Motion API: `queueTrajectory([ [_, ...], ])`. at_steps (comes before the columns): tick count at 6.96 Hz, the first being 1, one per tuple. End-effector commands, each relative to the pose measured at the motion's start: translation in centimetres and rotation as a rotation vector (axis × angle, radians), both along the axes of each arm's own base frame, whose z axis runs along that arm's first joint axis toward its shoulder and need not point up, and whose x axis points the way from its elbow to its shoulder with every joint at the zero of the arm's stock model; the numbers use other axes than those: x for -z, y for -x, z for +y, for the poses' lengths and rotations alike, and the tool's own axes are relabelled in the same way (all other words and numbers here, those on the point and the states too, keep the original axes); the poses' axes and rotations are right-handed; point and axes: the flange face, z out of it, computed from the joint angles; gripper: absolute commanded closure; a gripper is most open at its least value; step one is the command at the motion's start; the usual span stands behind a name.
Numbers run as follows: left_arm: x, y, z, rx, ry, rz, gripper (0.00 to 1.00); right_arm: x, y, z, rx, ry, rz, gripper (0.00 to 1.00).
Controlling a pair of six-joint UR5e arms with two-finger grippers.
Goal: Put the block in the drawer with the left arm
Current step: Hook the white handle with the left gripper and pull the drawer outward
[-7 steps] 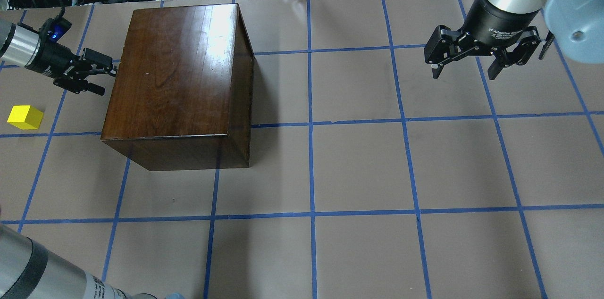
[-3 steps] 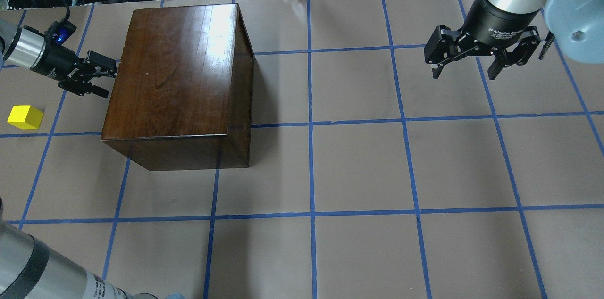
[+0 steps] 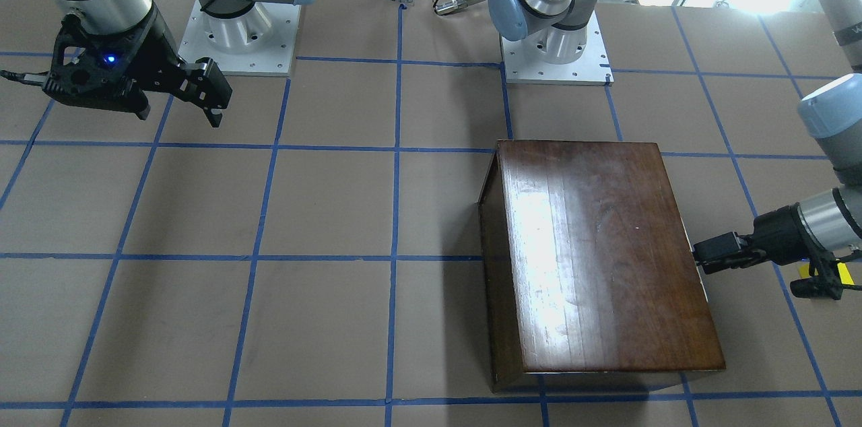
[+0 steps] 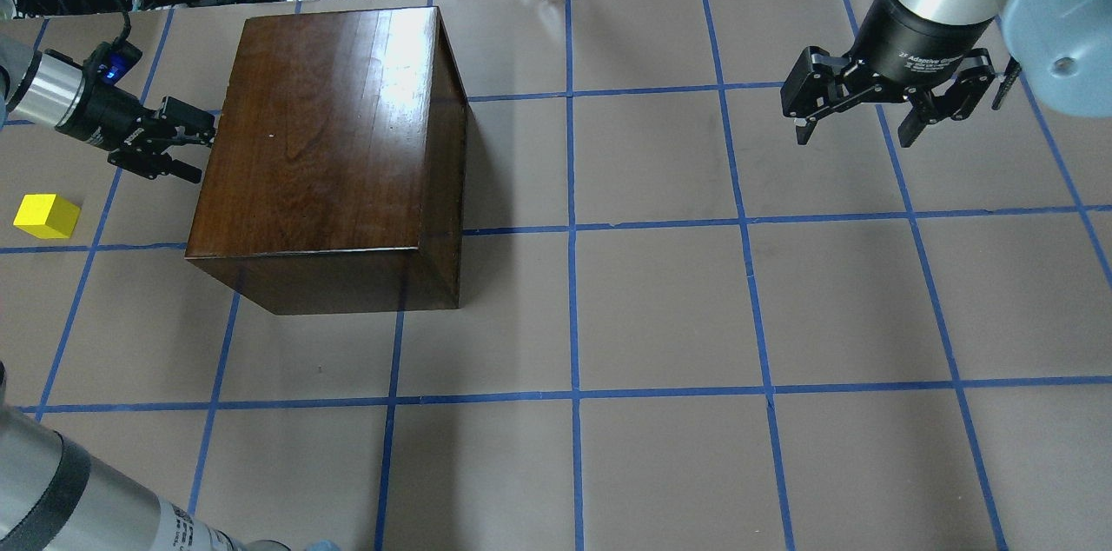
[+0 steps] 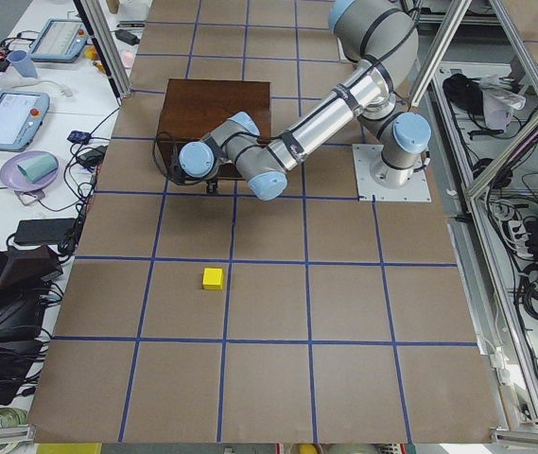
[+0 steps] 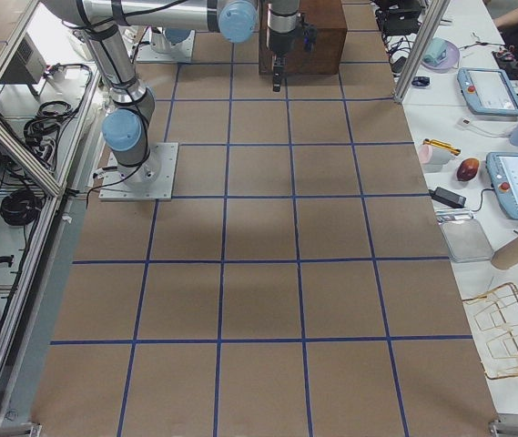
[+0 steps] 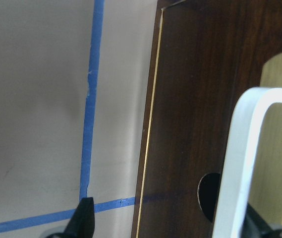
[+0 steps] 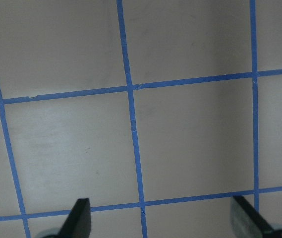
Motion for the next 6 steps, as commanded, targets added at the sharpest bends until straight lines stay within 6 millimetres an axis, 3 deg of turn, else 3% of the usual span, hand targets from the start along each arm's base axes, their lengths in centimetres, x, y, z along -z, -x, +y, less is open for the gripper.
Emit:
queueTrajectory([
  [1,-0.25,-0.45,0.06,0.012,-0.013,-0.037,0.09,0.00,0.00,0.00,0.000,0.000,0.000,0.00],
  [6,-0.60,-1.24,0.14,0.031,-0.026,-0.104,0.09,0.00,0.00,0.00,0.000,0.000,0.000,0.00],
])
